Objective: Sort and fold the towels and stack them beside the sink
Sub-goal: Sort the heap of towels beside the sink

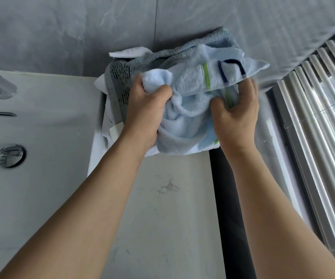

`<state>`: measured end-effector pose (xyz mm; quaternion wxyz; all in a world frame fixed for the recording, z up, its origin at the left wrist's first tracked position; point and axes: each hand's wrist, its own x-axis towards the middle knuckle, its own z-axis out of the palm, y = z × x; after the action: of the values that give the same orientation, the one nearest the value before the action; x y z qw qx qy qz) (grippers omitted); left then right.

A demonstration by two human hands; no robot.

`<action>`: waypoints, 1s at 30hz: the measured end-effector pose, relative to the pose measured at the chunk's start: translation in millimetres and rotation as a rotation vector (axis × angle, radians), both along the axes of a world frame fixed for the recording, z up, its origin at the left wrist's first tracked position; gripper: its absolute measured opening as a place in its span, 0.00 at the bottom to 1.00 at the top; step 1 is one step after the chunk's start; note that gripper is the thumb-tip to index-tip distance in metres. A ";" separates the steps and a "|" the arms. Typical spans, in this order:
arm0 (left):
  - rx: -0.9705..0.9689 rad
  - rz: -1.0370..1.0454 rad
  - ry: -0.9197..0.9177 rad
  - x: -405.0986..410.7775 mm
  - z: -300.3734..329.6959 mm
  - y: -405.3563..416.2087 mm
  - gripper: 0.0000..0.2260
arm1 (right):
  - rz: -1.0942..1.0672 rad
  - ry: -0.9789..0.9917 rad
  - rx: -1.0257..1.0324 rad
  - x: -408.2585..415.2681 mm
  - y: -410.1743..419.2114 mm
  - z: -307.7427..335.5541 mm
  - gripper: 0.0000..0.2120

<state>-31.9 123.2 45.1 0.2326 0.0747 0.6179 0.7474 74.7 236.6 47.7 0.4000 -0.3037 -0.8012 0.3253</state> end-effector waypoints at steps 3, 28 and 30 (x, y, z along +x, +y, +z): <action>0.003 -0.033 0.017 7.6 3.6 -2.3 0.09 | -0.010 0.010 -0.076 7.6 -2.6 -0.3 0.14; -0.037 -0.130 -0.086 71.5 -32.3 -73.4 0.09 | -0.047 -0.090 -0.287 77.8 -84.5 -33.5 0.07; -0.072 -0.118 -0.099 73.5 -44.0 -78.1 0.13 | -0.036 -0.116 -0.305 80.2 -87.8 -45.8 0.05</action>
<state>41.6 45.1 1.1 0.3090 0.0655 0.6266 0.7125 154.9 148.8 1.9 0.3080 -0.3933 -0.7588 0.4180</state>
